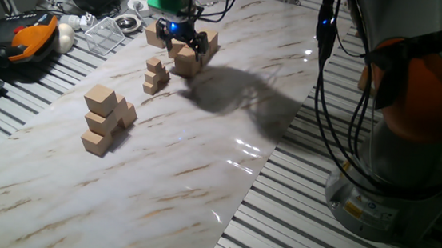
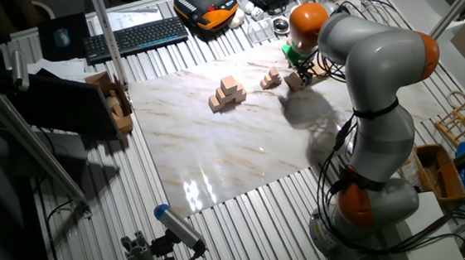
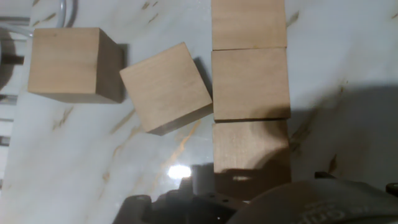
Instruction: Stack the blocks into a pyramid shape
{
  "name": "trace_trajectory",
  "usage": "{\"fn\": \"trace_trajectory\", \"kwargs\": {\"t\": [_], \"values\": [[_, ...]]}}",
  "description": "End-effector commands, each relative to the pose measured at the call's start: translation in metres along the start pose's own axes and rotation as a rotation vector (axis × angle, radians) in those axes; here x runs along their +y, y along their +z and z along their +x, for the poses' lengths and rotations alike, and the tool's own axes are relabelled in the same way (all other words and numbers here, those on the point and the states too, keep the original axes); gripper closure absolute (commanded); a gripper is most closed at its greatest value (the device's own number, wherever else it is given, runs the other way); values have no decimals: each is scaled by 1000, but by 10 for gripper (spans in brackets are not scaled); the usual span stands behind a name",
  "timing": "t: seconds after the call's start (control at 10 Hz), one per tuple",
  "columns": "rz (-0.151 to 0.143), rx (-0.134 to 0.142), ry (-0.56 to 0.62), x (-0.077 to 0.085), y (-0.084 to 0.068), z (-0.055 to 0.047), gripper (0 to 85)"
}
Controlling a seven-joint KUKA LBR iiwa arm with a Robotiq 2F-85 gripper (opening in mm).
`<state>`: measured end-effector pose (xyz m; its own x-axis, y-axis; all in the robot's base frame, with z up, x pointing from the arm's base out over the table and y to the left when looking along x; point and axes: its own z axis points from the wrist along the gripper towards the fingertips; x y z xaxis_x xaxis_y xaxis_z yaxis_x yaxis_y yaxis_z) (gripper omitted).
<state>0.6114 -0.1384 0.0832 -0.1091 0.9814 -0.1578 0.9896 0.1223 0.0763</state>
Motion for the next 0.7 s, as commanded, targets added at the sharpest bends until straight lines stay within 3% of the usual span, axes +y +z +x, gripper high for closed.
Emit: {"fn": "trace_trajectory", "kwargs": {"t": [0.0, 0.1, 0.2, 0.3, 0.4, 0.6], "values": [[0, 13, -9, 0, -5, 2, 0], [-1, 20, -20, -1, -8, 4, 0], [-5, 29, -46, -1, -9, 4, 170], [-8, 35, -68, -1, -10, 4, 170], [-10, 50, -97, 0, -10, 3, 510], [-13, 76, -115, -1, -10, 3, 850]]}}
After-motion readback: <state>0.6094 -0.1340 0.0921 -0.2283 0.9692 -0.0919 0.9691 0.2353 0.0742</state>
